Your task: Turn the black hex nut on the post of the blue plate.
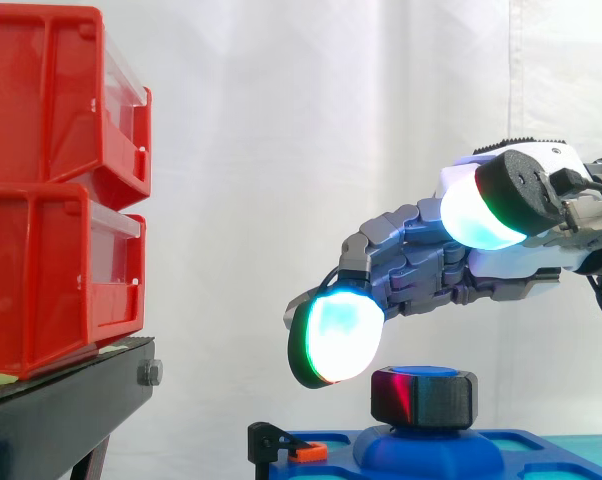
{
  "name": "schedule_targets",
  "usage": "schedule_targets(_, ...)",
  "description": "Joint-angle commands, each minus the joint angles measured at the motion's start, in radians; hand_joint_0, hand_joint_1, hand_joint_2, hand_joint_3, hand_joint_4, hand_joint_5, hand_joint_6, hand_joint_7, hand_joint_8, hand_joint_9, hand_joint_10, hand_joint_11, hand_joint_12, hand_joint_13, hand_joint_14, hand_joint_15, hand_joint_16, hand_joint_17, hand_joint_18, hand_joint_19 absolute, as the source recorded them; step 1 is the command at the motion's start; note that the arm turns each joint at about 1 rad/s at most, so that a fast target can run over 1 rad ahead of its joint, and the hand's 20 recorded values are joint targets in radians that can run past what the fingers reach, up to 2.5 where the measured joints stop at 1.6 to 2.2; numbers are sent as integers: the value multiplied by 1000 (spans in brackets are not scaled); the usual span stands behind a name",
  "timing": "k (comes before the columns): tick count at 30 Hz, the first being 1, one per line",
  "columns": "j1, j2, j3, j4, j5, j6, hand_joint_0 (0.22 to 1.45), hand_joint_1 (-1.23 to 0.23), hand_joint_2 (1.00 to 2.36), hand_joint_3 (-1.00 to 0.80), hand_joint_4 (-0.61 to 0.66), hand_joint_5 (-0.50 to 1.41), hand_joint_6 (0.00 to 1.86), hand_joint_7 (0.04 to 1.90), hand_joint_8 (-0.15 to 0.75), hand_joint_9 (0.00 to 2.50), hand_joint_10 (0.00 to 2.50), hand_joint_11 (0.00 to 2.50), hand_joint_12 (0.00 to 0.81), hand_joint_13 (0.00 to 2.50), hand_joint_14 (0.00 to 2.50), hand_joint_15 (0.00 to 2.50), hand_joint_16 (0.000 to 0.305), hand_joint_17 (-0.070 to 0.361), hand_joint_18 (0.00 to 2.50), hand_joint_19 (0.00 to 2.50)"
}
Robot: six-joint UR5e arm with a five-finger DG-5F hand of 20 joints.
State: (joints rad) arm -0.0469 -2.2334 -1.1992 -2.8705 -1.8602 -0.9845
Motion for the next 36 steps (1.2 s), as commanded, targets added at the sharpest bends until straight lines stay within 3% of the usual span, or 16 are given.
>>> schedule_targets(1,1,0,0,0,1,-2,515,-281,1000,-500,207,-209,503,772,247,266,0,0,346,168,0,7,47,106,74,219)
schedule_targets(36,-5,0,-20,22,10,-5,515,-280,1000,-500,203,-210,503,773,249,269,0,0,345,164,2,13,47,106,74,220)
